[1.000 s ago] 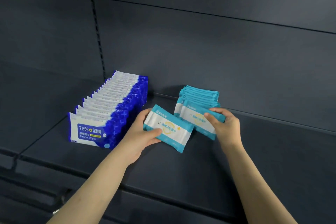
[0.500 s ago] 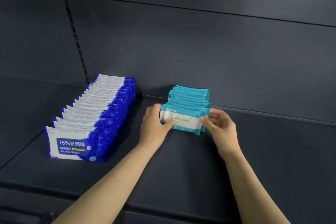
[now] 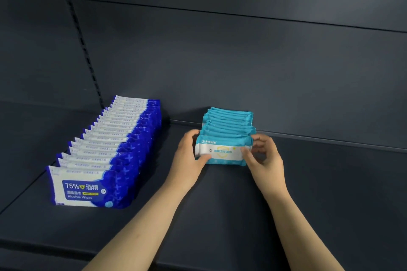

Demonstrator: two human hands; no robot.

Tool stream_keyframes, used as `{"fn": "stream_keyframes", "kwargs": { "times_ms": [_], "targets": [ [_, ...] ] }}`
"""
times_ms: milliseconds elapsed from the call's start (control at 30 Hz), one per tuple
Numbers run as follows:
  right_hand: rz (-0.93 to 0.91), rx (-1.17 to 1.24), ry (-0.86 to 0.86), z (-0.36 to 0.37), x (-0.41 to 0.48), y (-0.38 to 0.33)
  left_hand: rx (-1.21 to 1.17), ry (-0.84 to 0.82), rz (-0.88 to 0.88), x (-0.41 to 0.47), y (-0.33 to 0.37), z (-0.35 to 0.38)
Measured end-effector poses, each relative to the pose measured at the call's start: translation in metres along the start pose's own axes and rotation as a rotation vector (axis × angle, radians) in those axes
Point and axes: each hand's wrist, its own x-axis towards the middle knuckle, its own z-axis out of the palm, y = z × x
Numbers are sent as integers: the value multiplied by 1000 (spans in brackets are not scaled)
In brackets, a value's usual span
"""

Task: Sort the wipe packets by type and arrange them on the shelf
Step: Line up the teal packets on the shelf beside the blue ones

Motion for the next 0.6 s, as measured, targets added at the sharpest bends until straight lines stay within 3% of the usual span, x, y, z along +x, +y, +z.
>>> {"fn": "stream_keyframes", "kwargs": {
  "times_ms": [400, 500, 600],
  "targets": [
    [135, -212, -43, 1, -5, -1, 95, 6, -9, 10, -6, 6],
    [208, -93, 14, -5, -10, -6, 9, 22, -42, 6, -5, 0],
    [297, 86, 98, -14, -21, -17, -77, 147, -33, -4, 1, -9]
  ]
}}
